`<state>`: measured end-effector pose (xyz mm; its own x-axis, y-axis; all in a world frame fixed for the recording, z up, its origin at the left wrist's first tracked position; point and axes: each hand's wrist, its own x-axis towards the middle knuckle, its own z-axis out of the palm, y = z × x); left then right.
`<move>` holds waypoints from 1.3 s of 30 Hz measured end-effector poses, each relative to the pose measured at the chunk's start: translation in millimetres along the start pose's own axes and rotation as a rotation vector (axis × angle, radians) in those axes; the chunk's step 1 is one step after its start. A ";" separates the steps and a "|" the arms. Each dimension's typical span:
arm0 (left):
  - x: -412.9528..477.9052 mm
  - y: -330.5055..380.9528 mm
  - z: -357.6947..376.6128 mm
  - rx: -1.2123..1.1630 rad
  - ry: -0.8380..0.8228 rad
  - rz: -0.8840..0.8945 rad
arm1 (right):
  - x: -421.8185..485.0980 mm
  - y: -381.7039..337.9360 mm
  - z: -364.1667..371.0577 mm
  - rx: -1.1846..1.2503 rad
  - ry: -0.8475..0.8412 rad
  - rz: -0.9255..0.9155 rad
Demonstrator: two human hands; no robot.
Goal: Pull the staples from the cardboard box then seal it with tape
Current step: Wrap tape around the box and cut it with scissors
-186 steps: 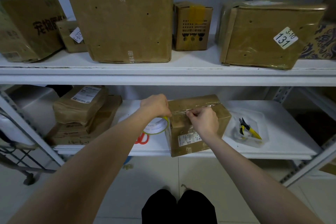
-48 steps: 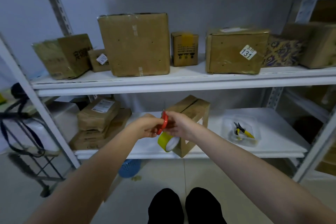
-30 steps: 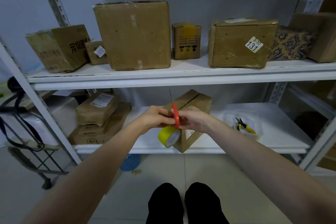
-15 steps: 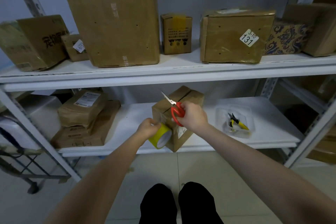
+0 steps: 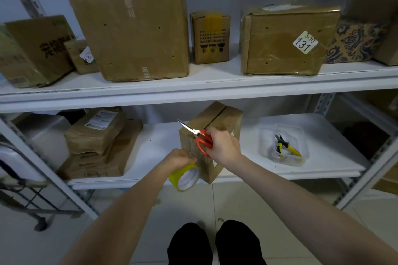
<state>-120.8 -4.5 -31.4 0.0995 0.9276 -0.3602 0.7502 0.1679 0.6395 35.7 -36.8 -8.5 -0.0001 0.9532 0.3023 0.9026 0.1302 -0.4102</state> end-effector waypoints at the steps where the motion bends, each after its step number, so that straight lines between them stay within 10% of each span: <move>1: -1.6 -0.2 0.8 -0.042 -0.005 0.006 | 2.3 0.9 -2.5 0.001 -0.012 0.000; 12: -7.4 -5.9 -1.9 -0.463 0.030 -0.015 | -5.5 23.8 -35.6 0.299 -0.159 0.104; 24: -10.4 1.6 4.2 -0.514 0.098 -0.093 | -36.0 69.4 -50.9 0.588 -1.162 0.341; 39: -10.1 7.9 2.9 -0.316 0.038 -0.097 | -11.2 32.2 -23.7 0.507 -1.057 0.327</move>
<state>-113.9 -13.5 -24.7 0.0084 0.9131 -0.4077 0.5147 0.3456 0.7846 75.0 -49.7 -4.7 -0.3685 0.6823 -0.6314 0.6553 -0.2911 -0.6970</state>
